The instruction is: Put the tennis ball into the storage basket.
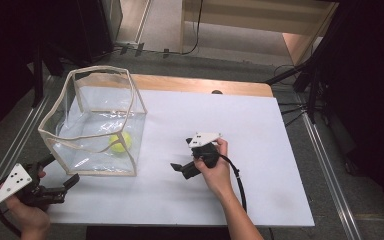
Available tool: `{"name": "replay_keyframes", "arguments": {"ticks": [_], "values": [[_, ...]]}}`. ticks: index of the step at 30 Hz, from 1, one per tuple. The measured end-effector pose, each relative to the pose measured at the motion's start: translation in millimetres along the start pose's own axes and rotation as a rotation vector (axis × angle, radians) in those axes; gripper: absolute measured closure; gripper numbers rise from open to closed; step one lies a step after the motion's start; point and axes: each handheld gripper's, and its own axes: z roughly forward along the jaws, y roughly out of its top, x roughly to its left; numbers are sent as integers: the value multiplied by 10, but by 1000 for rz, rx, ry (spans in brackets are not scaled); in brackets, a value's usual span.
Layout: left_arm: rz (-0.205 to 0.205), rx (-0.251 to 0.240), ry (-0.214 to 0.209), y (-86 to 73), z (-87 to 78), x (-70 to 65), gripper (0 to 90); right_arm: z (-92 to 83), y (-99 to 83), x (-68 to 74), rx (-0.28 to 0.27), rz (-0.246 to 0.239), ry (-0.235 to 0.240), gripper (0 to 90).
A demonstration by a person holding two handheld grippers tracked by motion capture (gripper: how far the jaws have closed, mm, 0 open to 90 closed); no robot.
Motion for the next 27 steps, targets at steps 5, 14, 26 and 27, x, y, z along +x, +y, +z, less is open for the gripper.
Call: {"name": "replay_keyframes", "arguments": {"ticks": [5, 14, 26, 27], "values": [[2, 1, 0, 0, 2, -1, 0, -106, -108, -31, -5, 13, -17, 0], [3, 2, 2, 0, 3, -2, 0, -327, -293, -86, -33, 42, -56, 0], [3, 2, 4, -3, -5, 8, 0, -680, -562, -161, -75, 90, -108, 0], [2, 1, 5, -3, -4, 7, 0, -710, -582, -169, -74, 93, -117, 0]]}}
